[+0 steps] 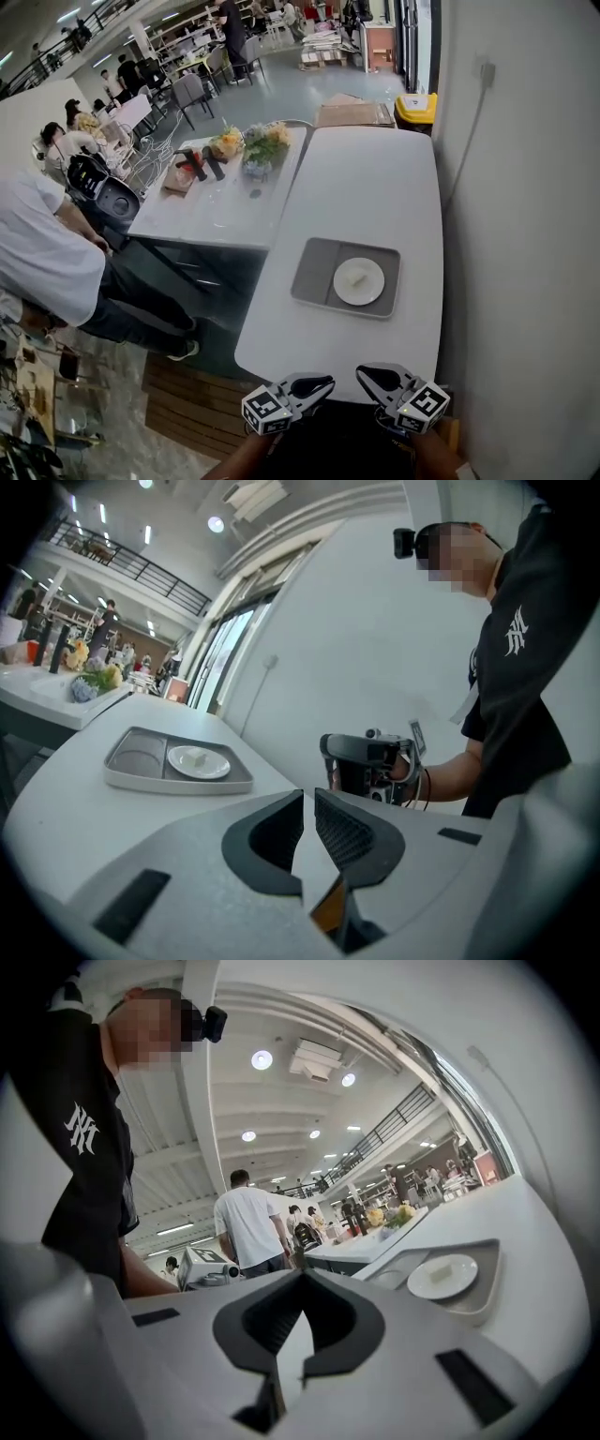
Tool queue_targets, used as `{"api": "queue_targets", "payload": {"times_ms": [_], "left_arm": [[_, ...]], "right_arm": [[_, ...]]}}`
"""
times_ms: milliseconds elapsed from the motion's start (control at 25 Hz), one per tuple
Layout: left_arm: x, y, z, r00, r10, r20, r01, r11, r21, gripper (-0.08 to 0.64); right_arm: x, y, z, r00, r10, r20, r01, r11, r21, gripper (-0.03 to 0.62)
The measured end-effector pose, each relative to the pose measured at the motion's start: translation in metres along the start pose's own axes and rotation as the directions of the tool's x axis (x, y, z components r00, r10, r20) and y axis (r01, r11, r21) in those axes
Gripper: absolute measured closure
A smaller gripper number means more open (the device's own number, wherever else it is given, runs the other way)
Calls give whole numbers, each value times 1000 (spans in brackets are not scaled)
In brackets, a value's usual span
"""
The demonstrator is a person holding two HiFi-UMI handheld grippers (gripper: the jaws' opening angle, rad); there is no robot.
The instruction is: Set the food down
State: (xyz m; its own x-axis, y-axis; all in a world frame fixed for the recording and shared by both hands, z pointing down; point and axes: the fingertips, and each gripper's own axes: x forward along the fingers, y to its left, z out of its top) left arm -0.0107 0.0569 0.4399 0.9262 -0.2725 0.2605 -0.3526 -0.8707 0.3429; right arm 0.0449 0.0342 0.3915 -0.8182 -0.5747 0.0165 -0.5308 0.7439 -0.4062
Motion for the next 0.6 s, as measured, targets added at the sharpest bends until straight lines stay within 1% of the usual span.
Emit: {"api": "queue_targets", "payload": {"times_ms": [40, 80, 160, 200, 240, 360, 480, 600], "left_arm": [[-4, 0, 2, 1000, -9, -19, 10, 999, 35, 522], [-7, 0, 4, 999, -15, -51, 20, 995, 95, 522], [-15, -1, 10, 994, -21, -108, 46, 972, 230, 522], [-21, -2, 15, 993, -35, -114, 65, 961, 267, 522], [-27, -5, 19, 992, -59, -110, 88, 957, 277, 522], [-51, -15, 18, 987, -135, -91, 153, 958, 242, 522], [-76, -17, 4, 985, -164, -57, 172, 967, 188, 522], [-102, -18, -12, 982, -187, -16, 188, 974, 124, 522]], "right_arm": [[-1, 6, 5, 1000, -4, 16, 4, 1000, -2, 588], [-3, 10, 7, 1000, -14, 25, 14, 1000, 4, 589], [-9, 15, 3, 998, -67, 2, 67, 998, 0, 588], [-13, 19, 0, 995, -96, -13, 96, 995, -12, 589], [-16, 25, -1, 993, -117, -15, 117, 993, -22, 588], [-19, 53, -5, 989, -149, 10, 149, 988, -29, 589], [-3, 73, -12, 986, -163, 16, 164, 986, -34, 589], [24, 95, -10, 987, -149, 53, 151, 988, -41, 589]]}}
